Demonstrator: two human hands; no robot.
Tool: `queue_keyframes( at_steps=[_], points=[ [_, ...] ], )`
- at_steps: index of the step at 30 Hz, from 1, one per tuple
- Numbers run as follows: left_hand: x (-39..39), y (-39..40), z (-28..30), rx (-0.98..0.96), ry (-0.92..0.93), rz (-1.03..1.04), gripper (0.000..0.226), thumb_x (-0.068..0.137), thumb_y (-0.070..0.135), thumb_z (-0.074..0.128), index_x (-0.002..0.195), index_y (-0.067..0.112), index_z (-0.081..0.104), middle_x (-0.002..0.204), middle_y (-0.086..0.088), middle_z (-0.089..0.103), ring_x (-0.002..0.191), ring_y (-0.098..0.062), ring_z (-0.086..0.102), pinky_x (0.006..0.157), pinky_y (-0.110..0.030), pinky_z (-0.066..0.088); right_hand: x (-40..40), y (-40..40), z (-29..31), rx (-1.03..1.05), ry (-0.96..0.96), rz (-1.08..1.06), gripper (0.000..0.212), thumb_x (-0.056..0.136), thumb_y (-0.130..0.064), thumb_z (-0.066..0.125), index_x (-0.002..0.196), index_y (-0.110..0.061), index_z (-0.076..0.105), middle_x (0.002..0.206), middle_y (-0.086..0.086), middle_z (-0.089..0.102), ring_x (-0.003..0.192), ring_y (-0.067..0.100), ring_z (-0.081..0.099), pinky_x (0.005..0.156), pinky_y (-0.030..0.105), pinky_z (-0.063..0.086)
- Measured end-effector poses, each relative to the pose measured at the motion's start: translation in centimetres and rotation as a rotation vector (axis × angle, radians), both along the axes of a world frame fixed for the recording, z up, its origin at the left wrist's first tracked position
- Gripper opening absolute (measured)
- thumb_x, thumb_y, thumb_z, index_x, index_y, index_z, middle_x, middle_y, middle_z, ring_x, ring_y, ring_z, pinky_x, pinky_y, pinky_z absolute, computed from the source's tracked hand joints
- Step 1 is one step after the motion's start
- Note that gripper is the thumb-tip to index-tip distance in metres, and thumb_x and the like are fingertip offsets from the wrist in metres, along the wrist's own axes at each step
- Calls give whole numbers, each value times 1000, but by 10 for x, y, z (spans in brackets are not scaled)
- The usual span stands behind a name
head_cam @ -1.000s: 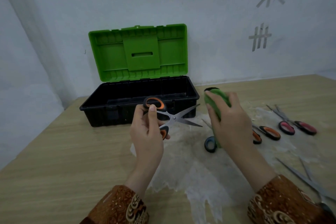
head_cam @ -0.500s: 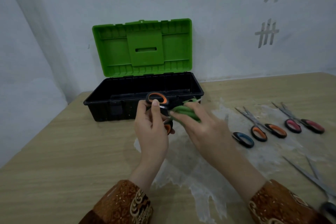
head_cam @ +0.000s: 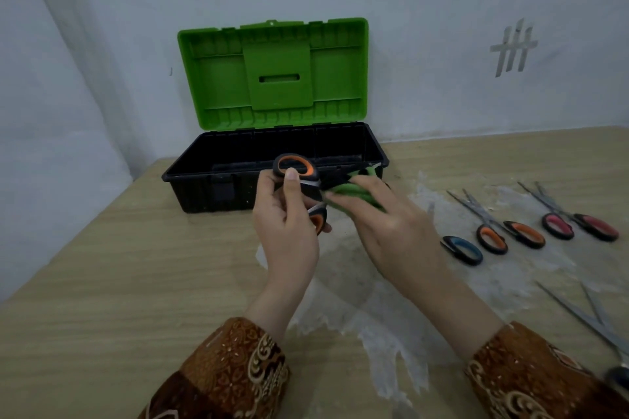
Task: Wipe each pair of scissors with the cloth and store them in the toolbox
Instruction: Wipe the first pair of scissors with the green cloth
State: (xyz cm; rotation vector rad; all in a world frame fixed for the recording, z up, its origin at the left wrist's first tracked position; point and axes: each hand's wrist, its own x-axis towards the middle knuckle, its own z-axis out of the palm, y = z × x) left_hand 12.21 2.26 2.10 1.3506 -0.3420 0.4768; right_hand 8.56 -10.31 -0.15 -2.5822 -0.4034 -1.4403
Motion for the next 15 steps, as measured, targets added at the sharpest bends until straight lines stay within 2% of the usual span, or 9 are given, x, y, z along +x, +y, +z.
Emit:
queue_keyframes(
  at_steps=[3, 8, 11, 13, 15],
  points=[
    [1, 1, 1, 12, -21, 1, 23, 104, 21, 41, 94, 3, 51, 52, -3, 48, 39, -19, 49, 39, -35, 51, 4, -7, 3, 75, -17, -103, 33, 87, -4, 65, 116, -20, 69, 113, 8, 64, 86, 28, 63, 56, 34, 55],
    [-3, 0, 1, 36, -26, -17, 21, 103, 21, 41, 89, 10, 53, 52, -5, 48, 42, -28, 48, 39, -33, 49, 9, -40, -2, 169, 51, -223, 30, 91, -13, 60, 119, -22, 66, 110, 7, 63, 85, 31, 61, 54, 38, 53],
    [-1, -1, -2, 61, -20, -5, 21, 103, 22, 41, 88, 13, 52, 52, -4, 48, 42, -27, 49, 39, -32, 49, 6, -51, 1, 251, 28, -284, 29, 91, -15, 60, 119, -19, 66, 107, 8, 62, 80, 30, 61, 53, 35, 52],
    [2, 0, -3, 73, -13, 11, 21, 103, 23, 41, 89, 12, 52, 53, -4, 48, 42, -25, 50, 40, -34, 51, 2, -50, 7, 291, -30, -247, 29, 93, -17, 58, 121, -17, 65, 111, 8, 61, 84, 27, 62, 59, 33, 54],
    [3, 1, -3, 73, 3, 26, 22, 103, 24, 41, 90, 12, 52, 55, -5, 49, 42, -24, 52, 41, -34, 52, -1, -39, 11, 244, -65, -151, 29, 94, -17, 57, 123, -17, 64, 115, 7, 61, 89, 24, 62, 64, 31, 55]
  ],
)
